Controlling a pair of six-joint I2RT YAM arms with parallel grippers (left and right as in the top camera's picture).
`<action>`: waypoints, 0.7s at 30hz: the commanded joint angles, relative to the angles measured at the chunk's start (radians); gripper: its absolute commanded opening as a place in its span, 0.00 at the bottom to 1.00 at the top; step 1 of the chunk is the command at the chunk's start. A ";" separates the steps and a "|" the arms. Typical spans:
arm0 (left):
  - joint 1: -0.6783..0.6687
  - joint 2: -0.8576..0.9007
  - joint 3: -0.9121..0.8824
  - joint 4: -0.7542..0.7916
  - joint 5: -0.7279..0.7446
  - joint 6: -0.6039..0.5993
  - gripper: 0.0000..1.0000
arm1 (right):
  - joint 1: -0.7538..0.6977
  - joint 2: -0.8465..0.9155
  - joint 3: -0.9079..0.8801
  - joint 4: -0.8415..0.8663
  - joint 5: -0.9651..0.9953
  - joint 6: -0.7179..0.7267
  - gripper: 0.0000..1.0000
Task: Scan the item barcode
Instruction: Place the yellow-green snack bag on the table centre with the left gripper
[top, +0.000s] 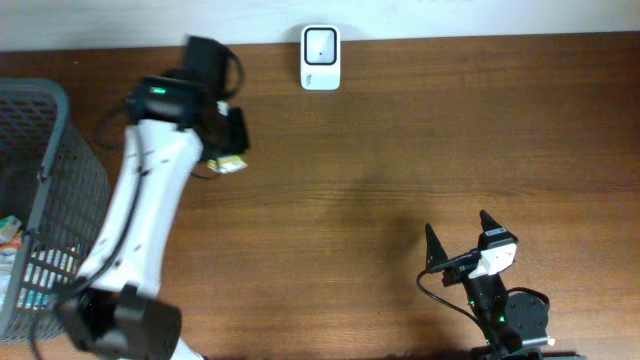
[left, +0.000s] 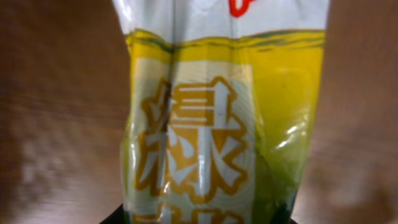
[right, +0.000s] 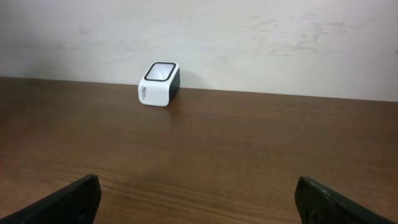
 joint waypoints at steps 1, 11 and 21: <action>-0.083 0.080 -0.158 0.148 0.077 -0.030 0.35 | 0.005 -0.007 -0.005 -0.005 0.002 0.010 0.99; -0.199 0.322 -0.229 0.234 0.098 -0.043 0.99 | 0.005 -0.007 -0.005 -0.005 0.002 0.010 0.99; 0.270 0.130 0.594 -0.241 -0.094 -0.021 0.99 | 0.005 -0.007 -0.005 -0.005 0.002 0.010 0.99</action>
